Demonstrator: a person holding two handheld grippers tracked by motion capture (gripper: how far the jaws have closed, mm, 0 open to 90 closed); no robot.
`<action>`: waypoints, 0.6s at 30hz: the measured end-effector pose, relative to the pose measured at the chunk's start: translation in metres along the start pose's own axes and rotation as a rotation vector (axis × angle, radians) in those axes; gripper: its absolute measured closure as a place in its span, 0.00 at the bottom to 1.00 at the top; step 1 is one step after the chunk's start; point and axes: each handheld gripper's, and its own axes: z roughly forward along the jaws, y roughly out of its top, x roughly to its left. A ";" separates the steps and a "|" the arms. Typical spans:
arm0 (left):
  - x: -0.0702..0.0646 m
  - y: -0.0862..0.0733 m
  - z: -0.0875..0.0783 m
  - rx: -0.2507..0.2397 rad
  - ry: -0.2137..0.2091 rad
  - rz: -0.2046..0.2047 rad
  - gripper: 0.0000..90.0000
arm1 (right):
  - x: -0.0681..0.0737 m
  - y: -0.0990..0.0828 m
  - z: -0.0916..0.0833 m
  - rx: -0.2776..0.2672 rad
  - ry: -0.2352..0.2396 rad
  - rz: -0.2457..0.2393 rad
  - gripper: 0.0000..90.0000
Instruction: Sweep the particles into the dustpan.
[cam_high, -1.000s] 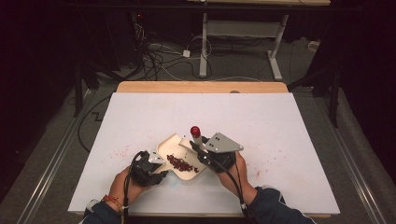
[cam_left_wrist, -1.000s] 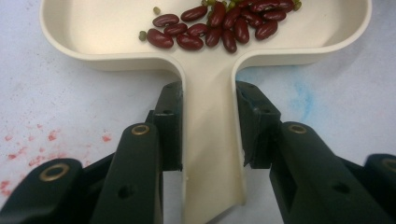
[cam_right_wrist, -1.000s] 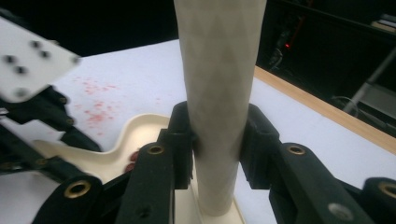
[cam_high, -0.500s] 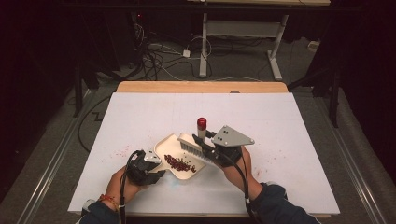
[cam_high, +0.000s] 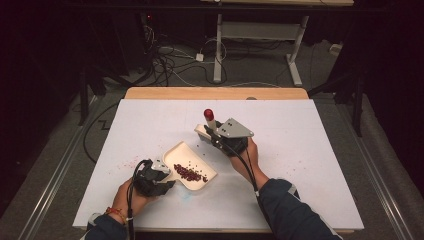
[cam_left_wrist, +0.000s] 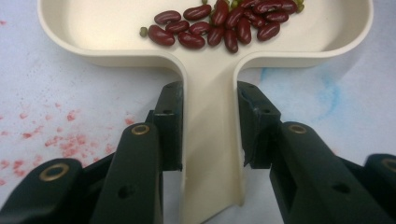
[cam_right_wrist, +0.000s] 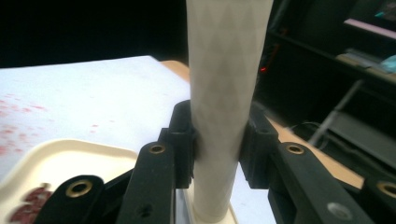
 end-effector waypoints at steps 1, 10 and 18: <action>0.001 0.000 0.000 -0.003 0.004 -0.002 0.71 | 0.003 0.001 0.000 -0.002 0.018 0.009 0.78; 0.005 0.001 0.001 -0.008 0.005 -0.020 0.70 | 0.029 0.005 -0.025 -0.008 0.172 0.064 0.78; 0.005 0.002 0.000 -0.003 0.011 -0.005 0.70 | 0.031 0.016 -0.049 -0.063 0.174 0.044 0.78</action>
